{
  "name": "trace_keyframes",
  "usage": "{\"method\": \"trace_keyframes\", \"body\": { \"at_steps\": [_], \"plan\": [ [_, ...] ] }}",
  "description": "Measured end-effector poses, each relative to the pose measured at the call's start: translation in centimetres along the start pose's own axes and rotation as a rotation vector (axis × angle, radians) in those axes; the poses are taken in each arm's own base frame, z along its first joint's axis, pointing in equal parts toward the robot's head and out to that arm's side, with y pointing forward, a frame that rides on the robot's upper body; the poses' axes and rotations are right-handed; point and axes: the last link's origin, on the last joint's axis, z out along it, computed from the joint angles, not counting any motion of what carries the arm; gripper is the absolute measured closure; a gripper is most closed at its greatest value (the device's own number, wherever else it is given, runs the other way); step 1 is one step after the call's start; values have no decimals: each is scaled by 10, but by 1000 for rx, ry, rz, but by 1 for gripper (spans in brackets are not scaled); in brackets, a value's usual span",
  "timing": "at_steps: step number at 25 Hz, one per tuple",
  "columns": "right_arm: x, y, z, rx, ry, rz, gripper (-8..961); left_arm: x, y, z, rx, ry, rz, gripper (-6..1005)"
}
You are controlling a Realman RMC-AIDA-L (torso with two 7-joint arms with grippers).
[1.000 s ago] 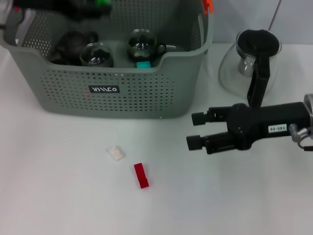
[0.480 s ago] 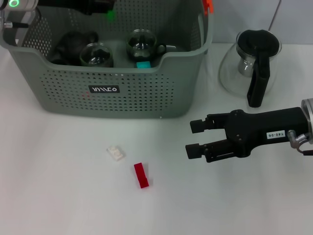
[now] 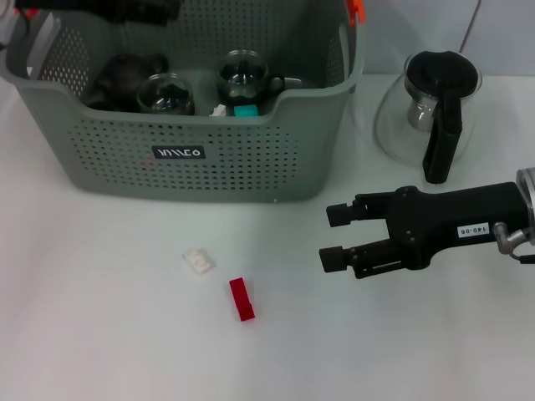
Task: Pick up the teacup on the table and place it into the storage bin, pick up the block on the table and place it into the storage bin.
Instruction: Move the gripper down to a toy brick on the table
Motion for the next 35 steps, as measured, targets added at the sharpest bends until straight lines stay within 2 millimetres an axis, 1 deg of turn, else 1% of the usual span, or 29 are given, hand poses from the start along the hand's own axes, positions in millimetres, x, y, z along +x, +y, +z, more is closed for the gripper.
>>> {"method": "trace_keyframes", "body": {
  "at_steps": [2, 5, 6, 9, 11, 13, 16, 17, 21, 25, 30, 35],
  "plan": [
    [1, 0, 0, -2, -3, 6, 57, 1, 21, -20, -72, 9, 32, 212],
    [3, -1, 0, -2, -5, 16, 57, -6, 59, -48, -166, 14, 118, 50],
    [3, -1, -1, 1, -7, 18, 57, -8, 70, -57, -182, 12, 163, 50],
    [4, -2, -2, 8, -15, 23, 57, -19, 94, -76, -239, -1, 245, 48],
    [5, -2, -2, 9, -20, 30, 57, -26, 101, -83, -278, -7, 247, 49],
    [6, -2, -3, 10, -23, 34, 57, -37, 101, -86, -298, -25, 218, 50],
    [6, -3, -3, 13, -25, 34, 56, -53, 97, -83, -313, -88, 182, 52],
    [6, -3, -3, 14, -26, 35, 56, -61, 97, -79, -322, -132, 178, 52],
    [4, -4, -5, 21, -35, 40, 56, -80, 100, -64, -346, -282, 190, 52],
    [3, -5, -5, 23, -37, 40, 56, -87, 105, -42, -360, -392, 202, 52],
    [2, -5, -6, 27, -45, 41, 56, -94, 107, -10, -282, -542, 238, 52],
    [1, -6, -7, 28, -44, 40, 57, -91, 113, 15, -213, -638, 289, 52]
  ]
}}
